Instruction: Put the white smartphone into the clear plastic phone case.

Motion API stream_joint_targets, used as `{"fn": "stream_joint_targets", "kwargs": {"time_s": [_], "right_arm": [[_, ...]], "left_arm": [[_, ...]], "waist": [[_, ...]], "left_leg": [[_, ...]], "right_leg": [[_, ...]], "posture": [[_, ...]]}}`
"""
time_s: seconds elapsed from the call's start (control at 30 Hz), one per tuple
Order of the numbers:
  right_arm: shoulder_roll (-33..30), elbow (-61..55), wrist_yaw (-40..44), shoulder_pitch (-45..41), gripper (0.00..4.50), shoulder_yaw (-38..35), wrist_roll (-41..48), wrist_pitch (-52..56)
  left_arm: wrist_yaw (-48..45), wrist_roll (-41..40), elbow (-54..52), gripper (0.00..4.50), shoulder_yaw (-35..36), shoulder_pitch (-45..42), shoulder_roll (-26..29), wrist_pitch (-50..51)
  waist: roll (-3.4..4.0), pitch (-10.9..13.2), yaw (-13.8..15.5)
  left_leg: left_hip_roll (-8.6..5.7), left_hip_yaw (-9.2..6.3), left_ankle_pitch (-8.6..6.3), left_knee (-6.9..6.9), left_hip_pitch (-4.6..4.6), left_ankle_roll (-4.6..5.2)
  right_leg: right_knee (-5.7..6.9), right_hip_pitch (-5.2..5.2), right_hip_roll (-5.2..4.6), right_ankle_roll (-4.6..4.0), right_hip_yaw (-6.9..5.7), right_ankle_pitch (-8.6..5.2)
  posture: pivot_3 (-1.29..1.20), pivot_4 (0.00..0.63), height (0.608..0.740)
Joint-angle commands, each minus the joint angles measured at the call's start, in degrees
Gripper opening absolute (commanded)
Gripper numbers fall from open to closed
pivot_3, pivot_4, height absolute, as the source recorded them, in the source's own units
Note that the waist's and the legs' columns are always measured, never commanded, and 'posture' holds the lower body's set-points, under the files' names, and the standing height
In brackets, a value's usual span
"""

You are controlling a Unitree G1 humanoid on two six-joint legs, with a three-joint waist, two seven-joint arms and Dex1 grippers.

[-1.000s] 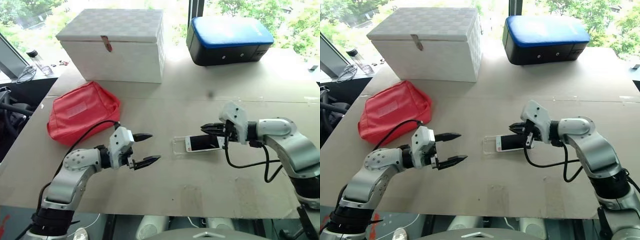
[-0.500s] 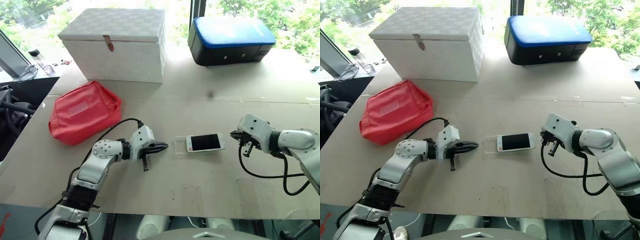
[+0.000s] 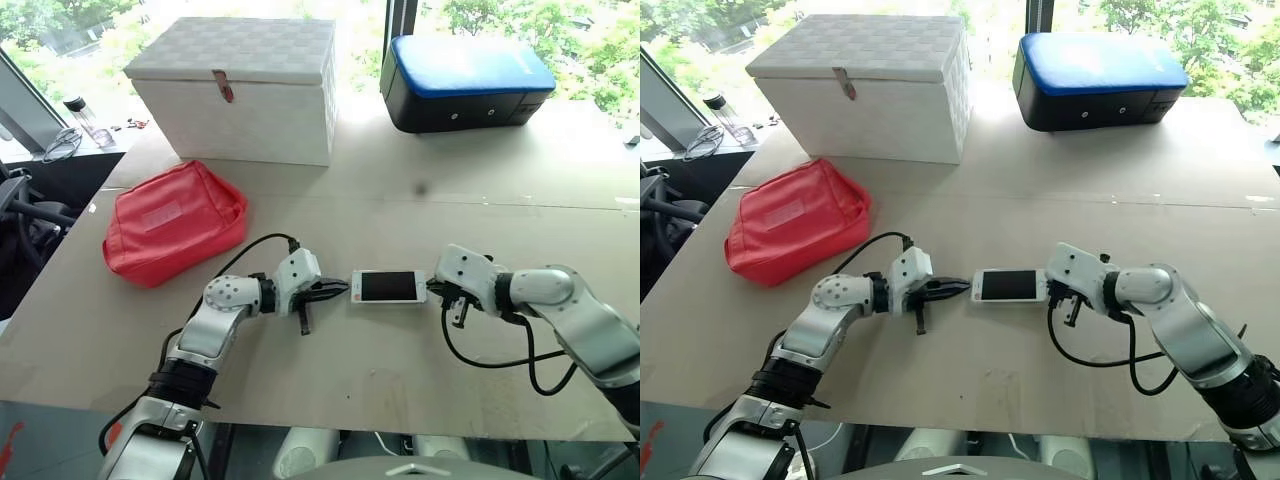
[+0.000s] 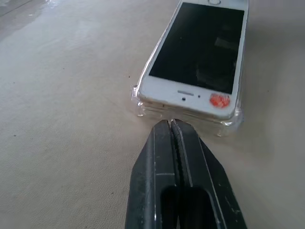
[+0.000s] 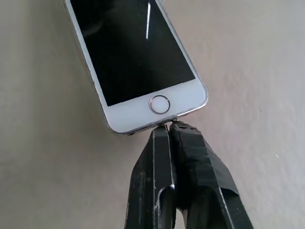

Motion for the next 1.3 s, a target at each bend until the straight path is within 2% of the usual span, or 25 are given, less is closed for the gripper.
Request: {"fn": "stream_joint_targets", "kwargs": {"time_s": [0.03, 0.2, 0.33, 0.5, 0.6, 0.7, 0.93, 1.1, 1.3], "right_arm": [[2.86, -0.78, 0.79, -2.65, 0.00, 3.12, -0.02, -1.85], [5.72, 1.43, 1.40, -4.03, 0.00, 5.54, -1.21, -2.91], [5.58, 1.70, 1.53, -3.75, 0.00, 4.17, -1.59, -2.60], [1.28, -0.01, 3.25, 0.55, 0.00, -5.31, 2.54, -0.39], [0.50, -0.73, 4.66, 2.97, 0.00, -11.59, 7.38, 0.21], [2.14, -0.09, 4.62, 2.25, 0.00, -13.96, 10.95, 0.90], [7.56, 4.29, 2.42, -2.96, 0.00, -9.60, 12.02, 0.99], [10.03, 9.35, 2.27, -6.57, 0.00, -5.07, 10.80, 0.78], [7.46, 18.06, 3.88, -6.01, 0.00, 2.31, 6.75, 1.98]], "left_arm": [[0.96, 0.76, -1.81, 0.03, -1.54, 0.30, -0.92, 2.17], [1.49, 0.72, -3.43, 0.03, -1.30, 1.18, -1.12, 3.40], [2.52, 0.66, -4.80, 0.03, -0.39, 1.85, -0.79, 4.61], [2.93, -1.33, -7.44, 0.03, 4.38, 2.52, 2.23, 6.52], [3.42, -8.24, -13.87, 0.03, 7.69, 1.32, 2.31, 15.04], [2.98, -11.05, -16.69, 0.03, 6.61, -0.41, 1.70, 20.37], [4.06, -7.05, -10.29, 0.03, -0.98, -3.20, -3.72, 20.12], [4.43, -4.55, -7.24, 0.03, -3.43, -3.93, -4.10, 20.25], [5.13, -3.54, -6.93, 0.03, -3.48, -3.93, -3.93, 20.77]], "waist": [[0.00, -0.02, -0.09], [-0.02, -0.07, -0.22], [-0.05, -0.13, -0.42], [-0.06, -0.11, -0.17], [-0.06, -0.04, -0.15], [-0.07, -0.04, -0.10], [-0.07, -0.03, -0.27], [-0.07, -0.04, -0.16], [-0.10, -0.22, -0.14]], "left_leg": [[0.00, 0.00, 0.00, 0.01, 0.01, 0.00], [0.00, -0.02, 0.00, 0.00, 0.09, -0.01], [0.01, -0.01, 0.00, 0.00, 0.13, -0.01], [0.00, -0.04, 0.00, 0.00, 0.08, -0.01], [0.00, -0.04, 0.00, -0.01, 0.00, 0.00], [0.00, -0.03, 0.00, 0.00, -0.02, 0.00], [0.00, 0.01, 0.13, 0.00, 0.03, 0.21], [0.00, -0.02, 0.16, -0.02, 0.00, 0.19], [0.00, 0.00, 0.15, -0.01, 0.06, 0.20]], "right_leg": [[0.00, 0.00, 0.01, 0.00, 0.01, 0.00], [0.09, 0.01, 0.04, -0.01, 0.02, 0.00], [0.10, 0.03, 0.06, -0.01, 0.04, 0.00], [0.10, 0.01, 0.05, -0.01, 0.01, 0.00], [0.08, -0.04, 0.04, -0.01, 0.01, 0.00], [0.04, -0.02, 0.04, 0.01, -0.01, 0.00], [0.05, -0.01, 0.06, 0.00, 0.02, 0.00], [0.05, -0.04, 0.04, -0.01, 0.03, 0.00], [0.05, 0.01, 0.04, -0.01, 0.04, 0.00]], "posture": [[0.00, 0.150, 0.740], [0.00, 0.150, 0.740], [0.00, 0.150, 0.740], [0.00, 0.150, 0.740], [0.00, 0.150, 0.740], [0.00, 0.150, 0.740], [0.00, 0.150, 0.740], [0.00, 0.150, 0.740], [0.00, 0.150, 0.740]]}}
